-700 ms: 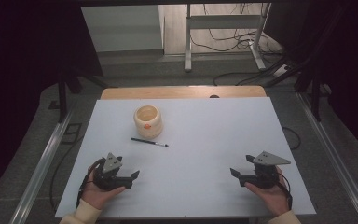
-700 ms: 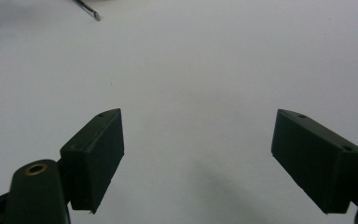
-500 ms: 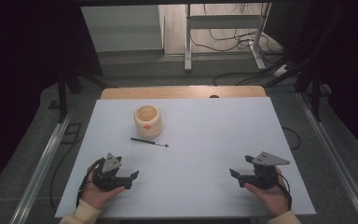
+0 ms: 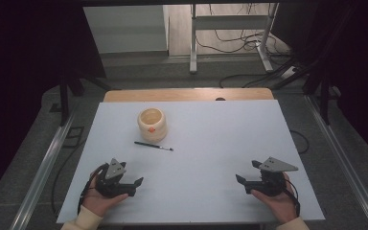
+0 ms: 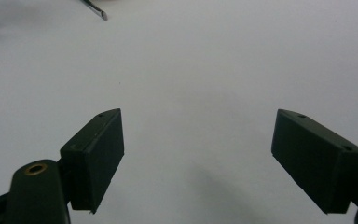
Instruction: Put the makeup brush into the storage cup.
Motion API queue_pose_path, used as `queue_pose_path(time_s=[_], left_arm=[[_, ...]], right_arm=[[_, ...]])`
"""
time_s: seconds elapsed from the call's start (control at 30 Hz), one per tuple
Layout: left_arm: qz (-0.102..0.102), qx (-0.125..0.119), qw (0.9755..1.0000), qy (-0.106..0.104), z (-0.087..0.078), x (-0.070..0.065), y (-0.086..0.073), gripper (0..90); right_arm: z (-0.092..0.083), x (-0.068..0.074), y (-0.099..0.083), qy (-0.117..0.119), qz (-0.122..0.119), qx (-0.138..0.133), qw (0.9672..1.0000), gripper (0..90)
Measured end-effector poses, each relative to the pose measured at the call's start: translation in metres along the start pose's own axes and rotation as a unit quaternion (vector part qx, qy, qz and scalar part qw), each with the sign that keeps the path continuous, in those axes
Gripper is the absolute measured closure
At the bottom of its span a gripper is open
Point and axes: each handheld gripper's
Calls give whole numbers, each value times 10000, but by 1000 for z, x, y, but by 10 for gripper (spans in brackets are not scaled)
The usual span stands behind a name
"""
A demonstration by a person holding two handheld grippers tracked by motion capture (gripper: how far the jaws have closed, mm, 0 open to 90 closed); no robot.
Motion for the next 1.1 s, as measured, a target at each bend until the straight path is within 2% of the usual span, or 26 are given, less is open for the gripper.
queue_pose_path(time_s=[0.47,0.53,0.63,0.77,0.9,1.1], left_arm=[[34,-169,9997,-155,-12,7,10,153],[76,-167,9996,-191,-14,9,11,153],[262,-190,9992,-235,-18,14,17,171],[336,-216,9984,-394,-19,21,23,203],[445,-224,9981,-374,-21,24,30,204],[644,-197,9966,-473,-23,27,36,206]], right_arm=[[1,-3,-2,-44,59,56,10000,173],[1,-3,-2,-50,59,73,9999,173],[3,-2,-2,-62,44,95,9999,173],[3,-2,-2,-65,47,124,9999,173],[2,-3,-3,-88,75,124,9999,174],[3,-4,-4,-107,89,179,9997,174]])
Point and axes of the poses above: each handheld gripper's, and its own axes: z roughly forward along the jaws, y roughly out of its top, x roughly to its left, and after that the axes turned 8 degrees about z, right-handed
